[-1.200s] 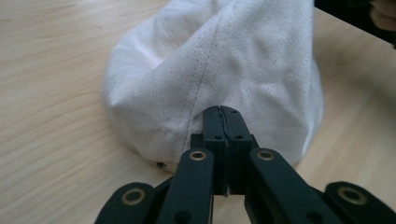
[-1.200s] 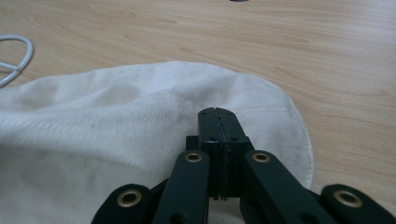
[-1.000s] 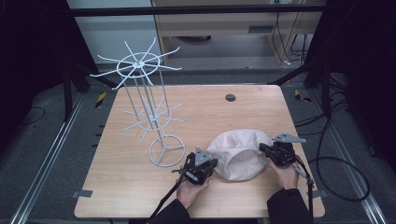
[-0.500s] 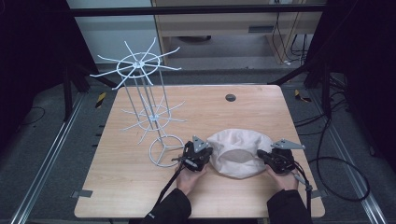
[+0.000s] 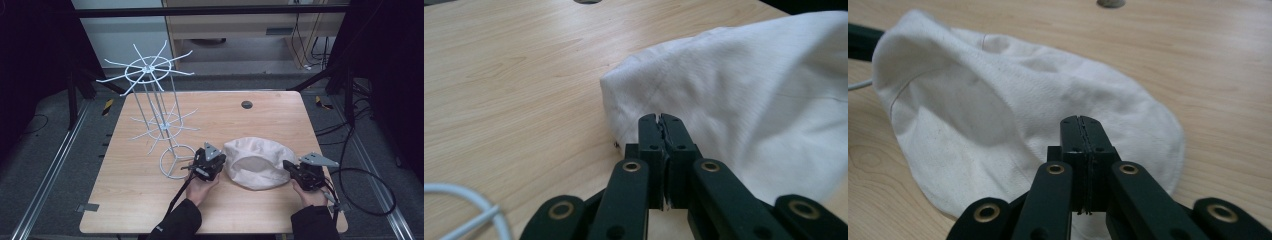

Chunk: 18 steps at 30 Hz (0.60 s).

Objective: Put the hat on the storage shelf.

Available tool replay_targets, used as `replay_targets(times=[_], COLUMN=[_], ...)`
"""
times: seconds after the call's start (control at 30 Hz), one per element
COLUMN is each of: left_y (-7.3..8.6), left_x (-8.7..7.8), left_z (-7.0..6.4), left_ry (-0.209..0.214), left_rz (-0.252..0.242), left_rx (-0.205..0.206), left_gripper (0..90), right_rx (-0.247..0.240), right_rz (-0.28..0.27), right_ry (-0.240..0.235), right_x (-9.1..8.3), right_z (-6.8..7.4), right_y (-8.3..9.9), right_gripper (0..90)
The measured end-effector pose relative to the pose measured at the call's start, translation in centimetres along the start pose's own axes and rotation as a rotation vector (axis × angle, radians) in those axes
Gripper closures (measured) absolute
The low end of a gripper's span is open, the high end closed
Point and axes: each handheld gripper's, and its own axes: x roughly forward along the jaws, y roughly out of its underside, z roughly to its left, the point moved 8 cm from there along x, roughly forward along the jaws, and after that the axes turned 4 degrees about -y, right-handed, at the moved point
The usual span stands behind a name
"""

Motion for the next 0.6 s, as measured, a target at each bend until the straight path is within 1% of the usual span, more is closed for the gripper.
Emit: replay_targets(times=[0.03,0.07,0.1,0.13,0.17,0.23,0.27,0.33,0.4,0.43,0.47,0.5,0.53,0.57,0.6], left_y=[0.2,0.4,0.4,0.9,1.2,1.8,2.2,2.8,3.5,3.5,3.7,4.0,4.3,4.6,4.9], left_x=[-1.7,-2.4,-2.4,-3.9,-4.6,-5.8,-6.5,-7.9,-9.6,-9.6,-10.1,-10.7,-11.2,-11.7,-12.1], left_z=[0.3,0.4,0.4,0.9,1.1,1.6,1.9,2.4,3.1,3.1,3.4,3.9,4.5,5.1,5.8], left_ry=[0.008,0.011,0.011,0.008,0.01,0.009,0.006,0.013,0.007,0.007,0.006,0.003,-0.006,-0.016,-0.027], left_rz=[-0.015,-0.013,-0.013,-0.01,-0.008,-0.002,0.003,-0.009,-0.021,-0.021,-0.025,-0.024,-0.023,-0.023,-0.02], left_rx=[0.013,0.015,0.015,0.03,0.038,0.044,0.056,0.049,0.035,0.035,0.031,0.028,0.028,0.026,0.019], left_gripper=[86.7,85.8,84.6,83.2,82.3,79.4,77.9,74.4,71.8,70.3,68.7,67.1,67.1,64.3,64.3], right_rx=[-0.011,-0.014,-0.014,-0.014,-0.011,-0.015,-0.02,-0.032,-0.051,-0.051,-0.071,-0.085,-0.085,-0.094,-0.094], right_rz=[-0.031,-0.038,-0.038,-0.046,-0.046,-0.034,-0.026,-0.002,0.023,0.023,0.048,0.059,0.059,0.08,0.08], right_ry=[0.006,0.005,0.005,0.005,0.0,0.004,0.002,0.0,-0.008,-0.008,-0.011,-0.006,-0.006,0.002,0.002], right_x=[-1.0,-1.3,-1.3,-1.8,-1.8,-1.7,-1.6,-1.1,-0.7,-0.7,-0.1,0.2,0.2,0.7,0.7], right_z=[-0.4,-0.5,-0.5,-0.8,-0.9,-1.0,-1.1,-1.0,-0.7,-0.7,-0.4,-0.4,-0.4,-0.5,-0.5], right_y=[-0.2,-0.2,-0.2,-0.1,-0.1,0.3,0.5,0.9,1.3,1.3,1.6,1.7,1.7,2.1,2.1], right_gripper=[86.7,85.3,85.3,79.2,76.4,71.0,68.7,64.0,59.6,59.6,55.8,54.9,54.9,54.4,54.4])
